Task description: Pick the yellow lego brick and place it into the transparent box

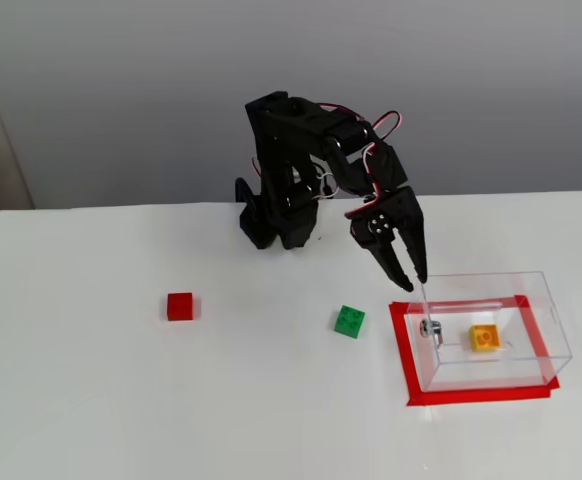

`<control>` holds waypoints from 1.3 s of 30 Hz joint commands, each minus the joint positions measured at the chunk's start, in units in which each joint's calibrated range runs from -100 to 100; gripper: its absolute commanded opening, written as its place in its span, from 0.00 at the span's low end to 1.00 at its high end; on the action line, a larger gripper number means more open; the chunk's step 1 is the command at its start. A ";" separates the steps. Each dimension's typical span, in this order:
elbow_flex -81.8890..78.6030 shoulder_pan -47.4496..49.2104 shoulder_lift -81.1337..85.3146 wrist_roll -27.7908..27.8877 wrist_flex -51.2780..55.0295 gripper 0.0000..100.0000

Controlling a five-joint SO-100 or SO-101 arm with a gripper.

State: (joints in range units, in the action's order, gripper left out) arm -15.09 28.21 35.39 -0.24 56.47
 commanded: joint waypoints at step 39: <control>-61.22 -32.68 50.10 0.19 -0.77 0.01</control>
State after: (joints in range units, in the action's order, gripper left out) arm -74.40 -4.17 83.26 -0.24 56.38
